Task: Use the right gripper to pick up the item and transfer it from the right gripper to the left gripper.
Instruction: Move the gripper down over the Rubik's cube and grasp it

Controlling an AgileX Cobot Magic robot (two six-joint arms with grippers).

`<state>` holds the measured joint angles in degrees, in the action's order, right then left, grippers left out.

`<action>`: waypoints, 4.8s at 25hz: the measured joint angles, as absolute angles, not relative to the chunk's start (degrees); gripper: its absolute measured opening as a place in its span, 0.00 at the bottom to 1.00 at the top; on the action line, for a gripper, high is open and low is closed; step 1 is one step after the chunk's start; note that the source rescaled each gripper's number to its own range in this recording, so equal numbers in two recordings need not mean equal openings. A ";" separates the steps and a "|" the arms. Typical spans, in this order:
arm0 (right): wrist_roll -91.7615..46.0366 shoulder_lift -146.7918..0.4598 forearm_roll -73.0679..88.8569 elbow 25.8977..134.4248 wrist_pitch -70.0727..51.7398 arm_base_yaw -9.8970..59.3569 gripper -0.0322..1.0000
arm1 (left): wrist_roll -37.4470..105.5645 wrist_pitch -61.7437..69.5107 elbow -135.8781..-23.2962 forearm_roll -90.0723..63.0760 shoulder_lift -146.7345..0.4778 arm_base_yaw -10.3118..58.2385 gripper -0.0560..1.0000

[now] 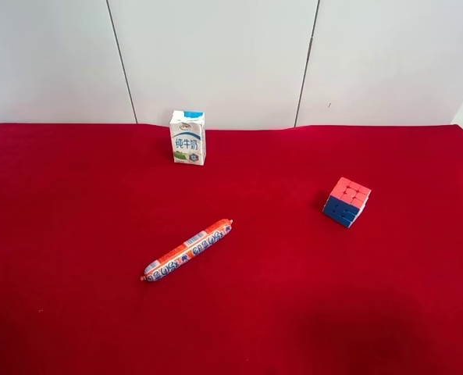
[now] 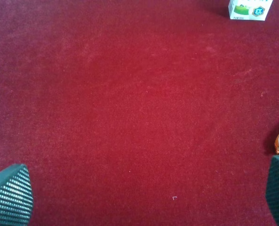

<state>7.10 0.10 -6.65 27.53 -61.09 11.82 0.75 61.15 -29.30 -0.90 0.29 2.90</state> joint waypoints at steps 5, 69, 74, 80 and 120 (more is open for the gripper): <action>7.10 0.10 -6.65 27.53 -61.09 11.82 1.00 | 0.75 61.15 -29.30 -0.90 0.29 2.90 1.00; -17.70 -84.59 -4.33 70.67 -62.90 11.82 1.00 | 0.75 61.15 -29.30 -0.90 0.29 2.90 1.00; -23.71 -93.90 -3.76 73.81 -62.13 11.82 1.00 | 0.75 61.15 -29.30 -0.90 0.29 2.90 1.00; -28.39 -101.79 -3.62 73.86 -59.96 11.82 1.00 | 0.75 60.97 -29.30 -0.90 0.29 2.90 1.00; -36.77 -117.77 -1.47 74.07 -50.34 11.82 0.27 | 0.75 60.97 -29.30 -0.90 0.29 2.90 1.00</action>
